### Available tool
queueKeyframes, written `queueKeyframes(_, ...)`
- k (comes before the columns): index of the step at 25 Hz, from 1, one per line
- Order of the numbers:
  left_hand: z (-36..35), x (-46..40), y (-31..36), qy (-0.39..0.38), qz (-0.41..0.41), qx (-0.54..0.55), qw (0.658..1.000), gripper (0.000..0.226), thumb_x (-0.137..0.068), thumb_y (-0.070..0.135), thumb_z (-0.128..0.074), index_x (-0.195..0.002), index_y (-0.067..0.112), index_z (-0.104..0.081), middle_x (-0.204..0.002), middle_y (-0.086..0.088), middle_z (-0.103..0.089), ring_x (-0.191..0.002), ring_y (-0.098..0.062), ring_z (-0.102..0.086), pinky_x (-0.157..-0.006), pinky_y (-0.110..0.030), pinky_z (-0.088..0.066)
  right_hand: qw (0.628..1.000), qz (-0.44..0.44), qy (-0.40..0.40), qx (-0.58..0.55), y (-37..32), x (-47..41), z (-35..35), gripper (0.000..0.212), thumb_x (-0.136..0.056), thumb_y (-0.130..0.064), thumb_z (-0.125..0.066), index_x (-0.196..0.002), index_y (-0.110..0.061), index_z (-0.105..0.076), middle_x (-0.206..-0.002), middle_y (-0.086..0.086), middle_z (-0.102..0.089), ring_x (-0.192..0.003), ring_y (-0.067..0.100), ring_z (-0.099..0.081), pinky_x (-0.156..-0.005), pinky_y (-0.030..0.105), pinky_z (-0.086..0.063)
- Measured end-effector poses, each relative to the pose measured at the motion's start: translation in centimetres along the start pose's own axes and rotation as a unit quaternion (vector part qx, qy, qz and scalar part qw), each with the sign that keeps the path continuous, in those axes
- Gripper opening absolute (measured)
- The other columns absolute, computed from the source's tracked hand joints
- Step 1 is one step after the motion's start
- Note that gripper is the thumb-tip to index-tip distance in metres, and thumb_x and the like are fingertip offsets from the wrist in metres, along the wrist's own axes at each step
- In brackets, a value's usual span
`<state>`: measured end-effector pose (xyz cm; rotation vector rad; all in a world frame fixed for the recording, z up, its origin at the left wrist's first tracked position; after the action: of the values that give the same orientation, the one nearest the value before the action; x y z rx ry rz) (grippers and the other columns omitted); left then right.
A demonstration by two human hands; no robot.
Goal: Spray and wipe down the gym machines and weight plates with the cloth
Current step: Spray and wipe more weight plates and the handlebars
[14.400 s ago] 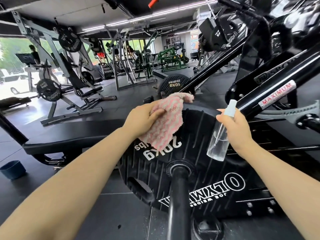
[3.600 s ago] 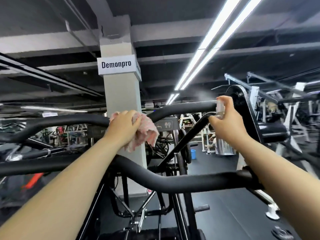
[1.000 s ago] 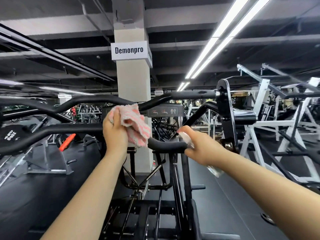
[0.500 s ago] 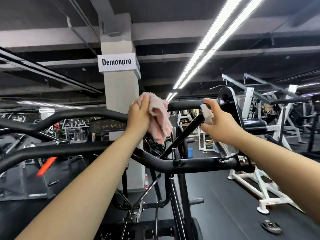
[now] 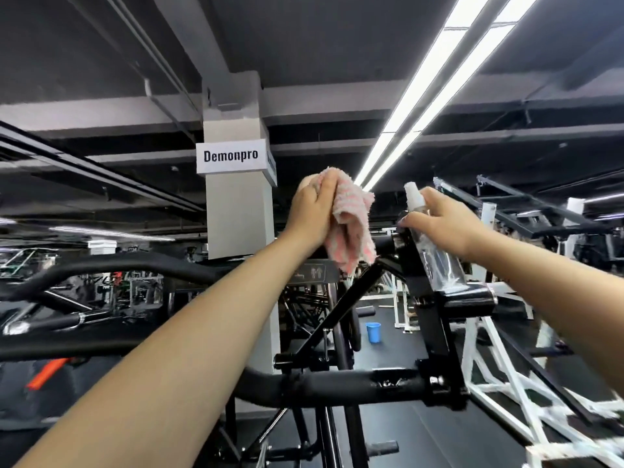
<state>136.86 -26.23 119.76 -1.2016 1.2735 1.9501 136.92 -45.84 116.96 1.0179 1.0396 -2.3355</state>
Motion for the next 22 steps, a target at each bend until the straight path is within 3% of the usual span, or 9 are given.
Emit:
queueKeyframes(2,-2.9,-0.6,-0.5,-0.031,0.002,-0.026,0.999,0.044,-0.101,0.036,-0.032,-0.131,0.007,-0.048,-0.134,-0.009,-0.046,-0.122,-0.019,-0.045,-0.095,-0.020,-0.032,1.000,0.011,0.006,-0.022,0.4,-0.3,0.1,0.015,-0.085,-0.024,-0.060,-0.088,-0.014,-0.049,-0.076,0.000,-0.054,-0.070,0.016,-0.049,-0.058,0.028,-0.036)
queueKeyframes(3,-5.1,-0.8,-1.4,-0.101,0.016,-0.116,0.988,0.048,-0.100,0.040,-0.033,-0.138,0.012,-0.042,-0.138,-0.010,-0.042,-0.129,-0.023,-0.040,-0.102,-0.025,-0.029,0.999,0.017,0.011,-0.037,0.6,-0.4,0.2,0.013,-0.085,-0.022,-0.059,-0.085,-0.015,-0.049,-0.075,0.000,-0.054,-0.068,0.015,-0.048,-0.057,0.027,-0.035)
queueKeyframes(5,-7.6,-0.2,-3.8,-0.241,0.030,-0.336,0.910,0.061,-0.095,0.049,-0.040,-0.147,0.020,-0.027,-0.148,-0.010,-0.034,-0.140,-0.029,-0.025,-0.113,-0.041,-0.021,0.999,0.038,0.008,-0.034,0.7,-0.5,-0.2,0.019,-0.084,-0.022,-0.058,-0.074,-0.024,-0.042,-0.072,-0.002,-0.052,-0.064,0.012,-0.046,-0.056,0.028,-0.033)
queueKeyframes(6,-7.8,-0.2,-4.2,-0.257,0.015,-0.385,0.886,0.068,-0.092,0.048,-0.048,-0.149,0.021,-0.022,-0.151,-0.008,-0.031,-0.142,-0.028,-0.020,-0.114,-0.044,-0.019,0.999,0.050,0.003,-0.022,0.7,-0.5,-0.4,0.024,-0.083,-0.024,-0.058,-0.071,-0.026,-0.038,-0.071,-0.003,-0.051,-0.064,0.012,-0.045,-0.057,0.030,-0.033)
queueKeyframes(9,-8.4,-0.4,-2.4,-0.247,-0.064,-0.417,0.873,0.077,-0.076,0.043,-0.067,-0.143,0.023,-0.033,-0.141,-0.002,-0.043,-0.131,-0.024,-0.036,-0.104,-0.040,-0.036,0.998,0.062,0.000,-0.026,0.8,-0.8,-0.8,0.022,-0.081,-0.028,-0.058,-0.071,-0.026,-0.038,-0.072,-0.001,-0.051,-0.067,0.017,-0.045,-0.060,0.033,-0.035)
queueKeyframes(12,-11.2,0.3,-2.1,-0.237,-0.091,-0.542,0.801,0.065,-0.065,0.058,-0.069,-0.118,0.027,-0.047,-0.101,0.003,-0.054,-0.097,-0.023,-0.052,-0.071,-0.033,-0.044,0.997,0.069,-0.010,-0.026,0.7,-0.9,-0.7,0.023,-0.081,-0.029,-0.056,-0.072,-0.021,-0.037,-0.075,0.001,-0.050,-0.066,0.017,-0.045,-0.061,0.035,-0.037)
queueKeyframes(16,-13.1,0.3,-1.8,-0.143,-0.145,-0.597,0.776,0.042,-0.085,0.038,-0.050,-0.123,0.021,-0.046,-0.100,0.003,-0.061,-0.096,-0.024,-0.062,-0.068,-0.030,-0.042,0.997,0.063,-0.010,0.032,0.9,-0.8,-1.1,0.022,-0.083,-0.035,-0.052,-0.075,-0.023,-0.036,-0.084,0.001,-0.049,-0.076,0.023,-0.050,-0.059,0.034,-0.034)
queueKeyframes(19,-13.2,0.2,-1.9,-0.144,-0.191,-0.607,0.758,0.024,-0.089,0.024,-0.044,-0.110,0.019,-0.052,-0.093,0.005,-0.062,-0.088,-0.022,-0.064,-0.064,-0.029,-0.044,0.995,0.052,0.010,0.089,0.5,-0.8,-1.3,0.023,-0.084,-0.039,-0.049,-0.088,-0.018,-0.041,-0.092,0.003,-0.049,-0.084,0.027,-0.051,-0.064,0.034,-0.034)
queueKeyframes(22,-12.9,0.8,-2.0,-0.148,-0.222,-0.601,0.753,0.021,-0.091,0.026,-0.041,-0.107,0.018,-0.051,-0.095,0.002,-0.061,-0.088,-0.023,-0.061,-0.062,-0.029,-0.037,0.988,0.056,0.042,0.135,0.0,-0.6,-1.2,0.025,-0.086,-0.041,-0.047,-0.092,-0.017,-0.041,-0.090,0.002,-0.045,-0.086,0.025,-0.043,-0.070,0.032,-0.031)
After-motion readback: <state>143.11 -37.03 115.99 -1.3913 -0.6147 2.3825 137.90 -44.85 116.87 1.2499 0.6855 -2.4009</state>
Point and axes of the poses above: each hand's wrist, its own x-axis away from the middle knuckle, its own z-axis out of the back of the hand, y = z × x, the point moved 7 cm from there along -x, towards the middle knuckle
